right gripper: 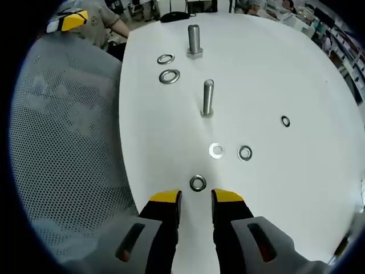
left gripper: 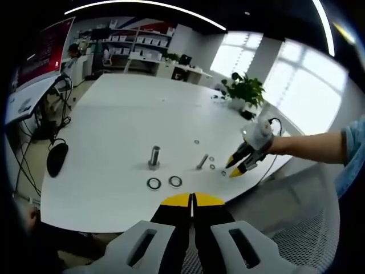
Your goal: Place the washer onto the threaded stud by aligning its center hole with the stud, sliding it down to the base, and recovering from edge contact or off-axis alignment until the washer reaches the visible bottom stop.
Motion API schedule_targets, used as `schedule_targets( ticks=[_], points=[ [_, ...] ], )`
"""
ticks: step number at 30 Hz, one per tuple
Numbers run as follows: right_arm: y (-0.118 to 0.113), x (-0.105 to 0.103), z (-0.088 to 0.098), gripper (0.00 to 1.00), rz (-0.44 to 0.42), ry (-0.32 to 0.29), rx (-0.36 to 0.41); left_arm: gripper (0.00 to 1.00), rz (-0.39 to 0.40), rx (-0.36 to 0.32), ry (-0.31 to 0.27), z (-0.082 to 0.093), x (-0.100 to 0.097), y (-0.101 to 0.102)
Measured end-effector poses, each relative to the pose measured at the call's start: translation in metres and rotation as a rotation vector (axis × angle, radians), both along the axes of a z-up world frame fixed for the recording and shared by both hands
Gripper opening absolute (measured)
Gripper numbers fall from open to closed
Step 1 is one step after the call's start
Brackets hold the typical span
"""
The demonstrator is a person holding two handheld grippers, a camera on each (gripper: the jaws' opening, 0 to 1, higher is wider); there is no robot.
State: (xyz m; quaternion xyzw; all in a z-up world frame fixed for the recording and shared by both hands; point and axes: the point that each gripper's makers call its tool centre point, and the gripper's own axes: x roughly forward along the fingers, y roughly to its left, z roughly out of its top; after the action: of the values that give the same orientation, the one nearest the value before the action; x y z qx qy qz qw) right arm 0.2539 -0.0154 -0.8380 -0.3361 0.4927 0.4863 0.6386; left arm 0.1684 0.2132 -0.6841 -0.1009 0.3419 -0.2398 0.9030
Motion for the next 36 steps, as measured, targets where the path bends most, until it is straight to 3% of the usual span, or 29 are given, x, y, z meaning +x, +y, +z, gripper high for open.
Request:
schedule_targets(
  ticks=[3, 4, 5, 14, 18, 21, 34, 36],
  points=[
    [0.0031, 0.0006, -0.0054, 0.23, -0.015, 0.007, 0.0, 0.0, -0.007, 0.011, 0.005, -0.0014, -0.0007, -0.0002],
    [0.0032, 0.0035, -0.0048, 0.22, -0.029, -0.022, -0.006, 0.0, -0.008, 0.007, 0.002, -0.0007, -0.0004, -0.0005],
    [0.0019, 0.003, -0.0041, 0.21, 0.022, -0.024, -0.019, 0.0, -0.008, 0.004, -0.002, -0.0001, -0.0001, -0.0007],
    [0.0027, 0.0033, -0.0062, 0.18, 0.062, -0.045, -0.104, 0.0, -0.009, 0.003, 0.001, -0.0004, -0.0001, -0.0011],
    [0.0031, 0.0049, -0.0063, 0.18, 0.057, -0.032, -0.109, 0.0, -0.01, 0.001, -0.007, 0.0005, 0.0002, -0.0015],
    [0.0048, 0.0102, -0.0061, 0.16, 0.0, -0.024, -0.07, 0.0, -0.01, 0.0, -0.01, 0.0007, 0.0005, -0.0016],
    [0.0054, 0.0071, -0.0049, 0.15, 0.046, -0.063, -0.063, 0.0, -0.008, 0.009, -0.004, 0.0, -0.0003, -0.0009],
    [0.006, 0.0059, -0.0044, 0.14, 0.075, -0.093, -0.059, 0.0, -0.009, 0.01, -0.002, -0.0003, -0.0005, -0.0011]
  ],
)
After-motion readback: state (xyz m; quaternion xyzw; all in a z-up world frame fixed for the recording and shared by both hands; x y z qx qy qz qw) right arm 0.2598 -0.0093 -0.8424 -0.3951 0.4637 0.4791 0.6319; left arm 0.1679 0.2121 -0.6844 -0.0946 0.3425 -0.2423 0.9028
